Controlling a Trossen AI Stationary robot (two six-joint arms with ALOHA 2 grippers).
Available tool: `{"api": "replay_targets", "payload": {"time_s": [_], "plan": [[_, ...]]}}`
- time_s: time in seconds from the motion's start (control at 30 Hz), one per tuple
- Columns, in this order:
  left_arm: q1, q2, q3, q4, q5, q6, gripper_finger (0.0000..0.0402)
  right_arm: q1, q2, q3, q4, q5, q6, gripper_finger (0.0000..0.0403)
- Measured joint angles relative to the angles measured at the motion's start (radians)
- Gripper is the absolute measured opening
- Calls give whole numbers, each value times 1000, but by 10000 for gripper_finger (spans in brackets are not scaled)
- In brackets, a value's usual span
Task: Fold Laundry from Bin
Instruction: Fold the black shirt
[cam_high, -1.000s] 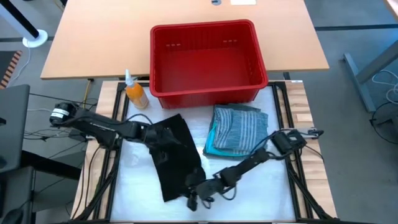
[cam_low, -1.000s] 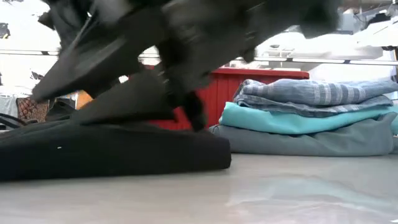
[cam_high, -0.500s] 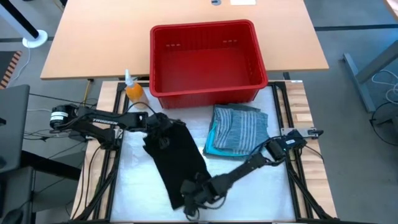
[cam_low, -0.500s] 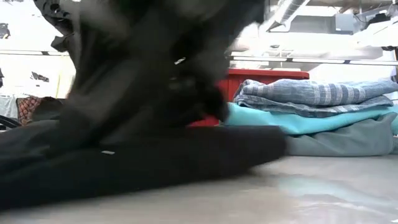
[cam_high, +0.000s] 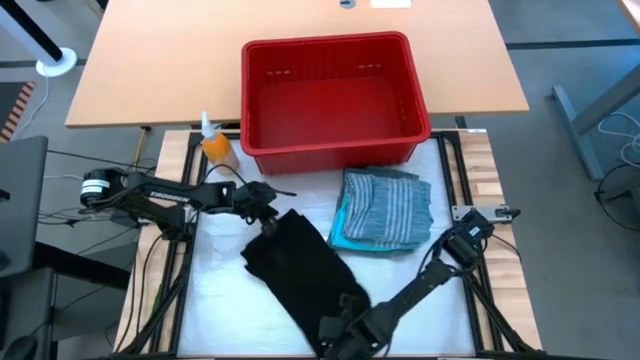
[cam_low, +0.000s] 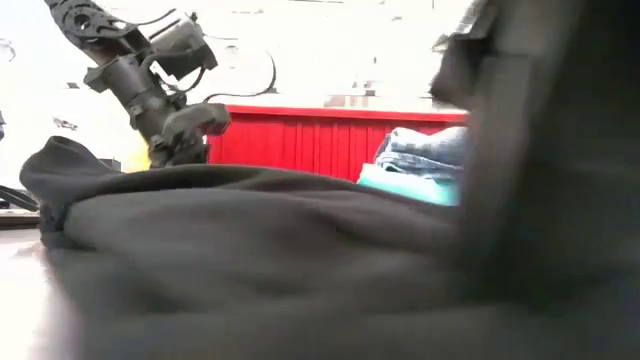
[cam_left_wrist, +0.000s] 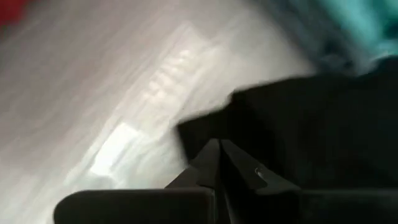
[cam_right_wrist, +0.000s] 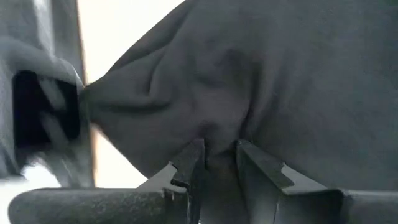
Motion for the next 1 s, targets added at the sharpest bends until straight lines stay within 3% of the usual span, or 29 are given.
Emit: {"api": "replay_targets", "payload": {"time_s": [0.13,0.27,0.43,0.6,0.8,1.0], "plan": [[-23,-30,52,71,93,-1,0,35,-97,-24,-81,44,76,118],[-113,-43,79,146,159,-53,0,59,-173,-79,-50,73,171,118],[-178,2,77,92,87,-182,7,81,-248,-184,31,121,299,118],[-161,43,77,86,-33,-182,59,83,-264,-302,180,128,327,118],[-145,152,78,90,45,-282,137,62,-271,-362,315,104,312,118],[-140,219,94,112,-8,-242,168,57,-272,-365,331,103,300,118]]}}
